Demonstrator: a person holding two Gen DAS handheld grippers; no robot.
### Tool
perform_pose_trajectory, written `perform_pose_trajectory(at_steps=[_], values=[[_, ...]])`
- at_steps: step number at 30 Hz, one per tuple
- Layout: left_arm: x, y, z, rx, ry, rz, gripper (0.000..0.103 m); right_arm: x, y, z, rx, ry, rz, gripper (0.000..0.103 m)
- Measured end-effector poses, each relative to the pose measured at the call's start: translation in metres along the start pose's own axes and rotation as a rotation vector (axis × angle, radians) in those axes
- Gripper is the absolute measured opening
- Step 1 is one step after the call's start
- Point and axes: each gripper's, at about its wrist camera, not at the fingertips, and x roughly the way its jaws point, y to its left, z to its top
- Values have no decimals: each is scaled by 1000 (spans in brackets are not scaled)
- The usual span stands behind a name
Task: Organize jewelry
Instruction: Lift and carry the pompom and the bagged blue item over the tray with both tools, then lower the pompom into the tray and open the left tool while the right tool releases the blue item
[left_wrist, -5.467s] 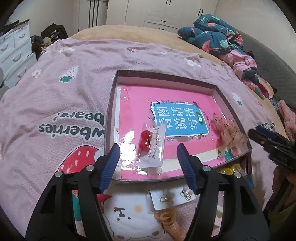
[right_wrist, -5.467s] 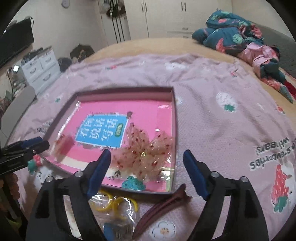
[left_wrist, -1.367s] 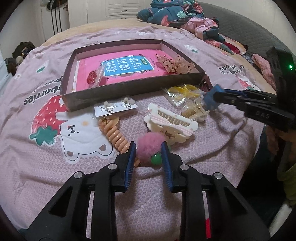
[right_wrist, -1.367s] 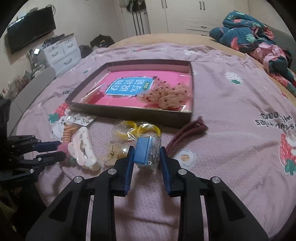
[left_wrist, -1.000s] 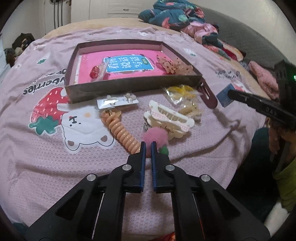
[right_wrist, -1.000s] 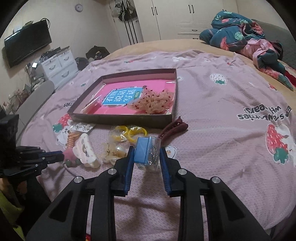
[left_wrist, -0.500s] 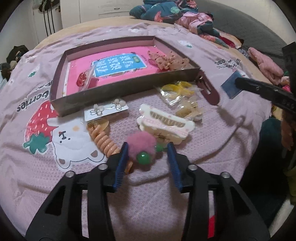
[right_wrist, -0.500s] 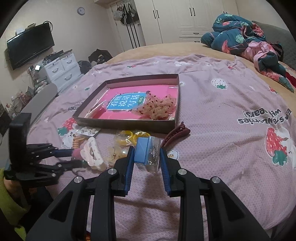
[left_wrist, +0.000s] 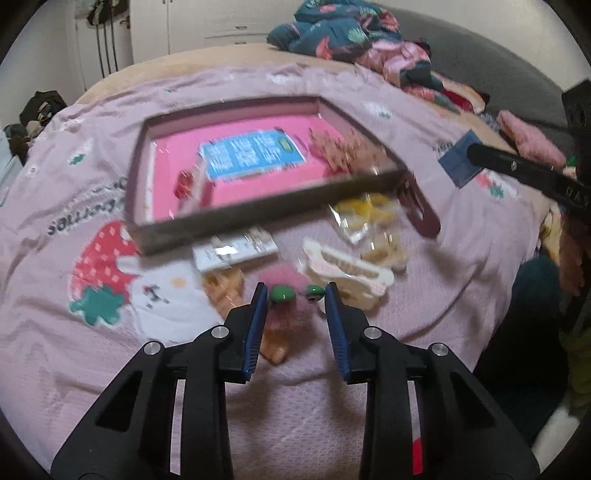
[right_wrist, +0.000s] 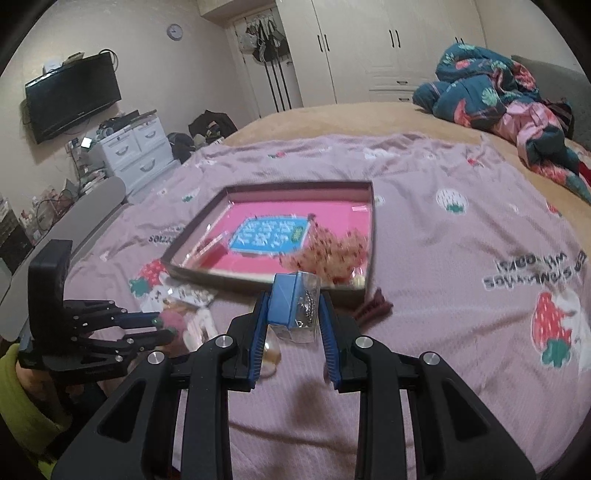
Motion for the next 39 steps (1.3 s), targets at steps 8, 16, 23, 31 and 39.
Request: perform_pose_trajectory(at_steps=[8,16,23,31,39], values=[[-35,21,37,-30,-101,20,23,1,10,35,-27,-55,22,26],[-47,54,80,-81,-187,73,23,7,14,74,-60,-96,16,26],[-38,75,104,-162,-249,80,23,28,4,100,-43,-92,11,26],[-3,79,121,-206,-225,47,23,53,-12,104,-12,-65,-9,26],[44,62,126,-180,-158,1,24,78,-25,72,33,-13,-28,26]])
